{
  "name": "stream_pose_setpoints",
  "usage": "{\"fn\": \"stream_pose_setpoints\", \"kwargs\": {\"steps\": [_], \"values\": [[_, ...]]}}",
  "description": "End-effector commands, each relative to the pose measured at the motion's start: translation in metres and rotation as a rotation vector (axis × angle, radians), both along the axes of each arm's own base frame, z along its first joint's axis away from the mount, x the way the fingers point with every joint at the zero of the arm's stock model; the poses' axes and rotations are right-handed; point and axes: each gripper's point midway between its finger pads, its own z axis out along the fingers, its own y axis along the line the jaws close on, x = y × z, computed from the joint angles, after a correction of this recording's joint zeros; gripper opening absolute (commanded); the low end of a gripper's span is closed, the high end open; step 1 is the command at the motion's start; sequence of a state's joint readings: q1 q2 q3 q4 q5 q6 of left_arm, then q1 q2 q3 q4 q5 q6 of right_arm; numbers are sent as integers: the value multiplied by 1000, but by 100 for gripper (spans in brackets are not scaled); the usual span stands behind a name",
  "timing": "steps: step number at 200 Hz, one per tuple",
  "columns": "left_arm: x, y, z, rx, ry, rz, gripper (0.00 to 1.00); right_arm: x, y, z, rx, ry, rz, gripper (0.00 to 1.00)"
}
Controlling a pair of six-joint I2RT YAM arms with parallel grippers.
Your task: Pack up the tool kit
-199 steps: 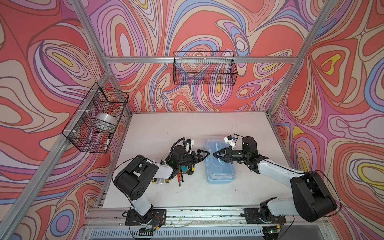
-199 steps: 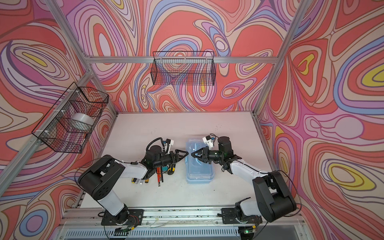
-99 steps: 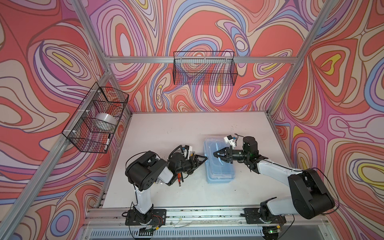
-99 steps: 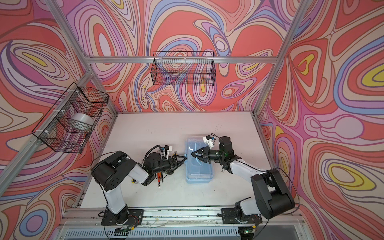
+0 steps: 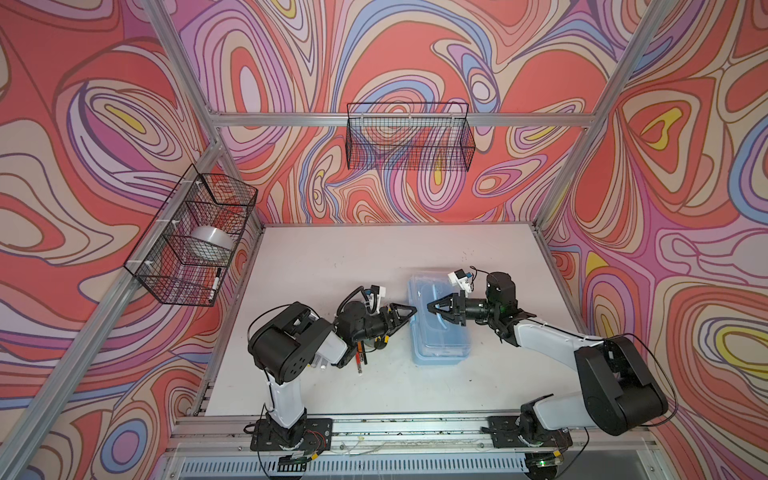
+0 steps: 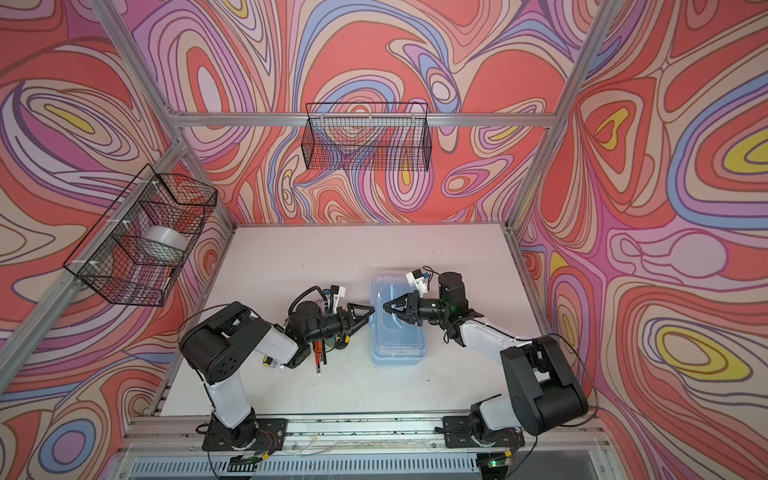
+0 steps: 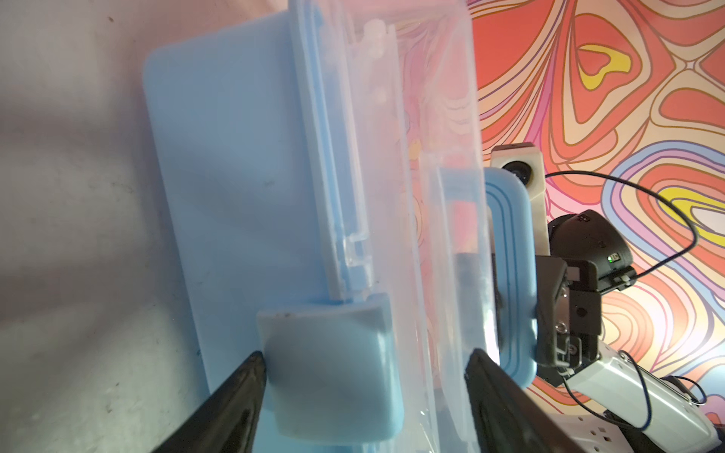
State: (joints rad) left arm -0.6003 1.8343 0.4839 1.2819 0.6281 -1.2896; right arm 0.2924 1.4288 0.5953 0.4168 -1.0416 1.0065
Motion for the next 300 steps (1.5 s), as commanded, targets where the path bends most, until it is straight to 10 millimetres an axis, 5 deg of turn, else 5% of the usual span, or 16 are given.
{"fn": "stream_pose_setpoints", "kwargs": {"steps": [1,141,199,240,300], "values": [[0,-15,60,-131,-119,-67,80,-3,1,-31,-42,-30,3,0],[-5,-8,115,-221,-188,-69,79,8,-21,-56,-103,-3,-63,0],[-15,-1,144,-264,-246,-74,79,9,-26,-81,-156,42,-88,0],[-15,5,140,-262,-226,-57,79,9,-29,-86,-184,45,-100,0],[-14,17,161,-288,-269,-41,79,12,-32,-92,-207,46,-110,0]]}}
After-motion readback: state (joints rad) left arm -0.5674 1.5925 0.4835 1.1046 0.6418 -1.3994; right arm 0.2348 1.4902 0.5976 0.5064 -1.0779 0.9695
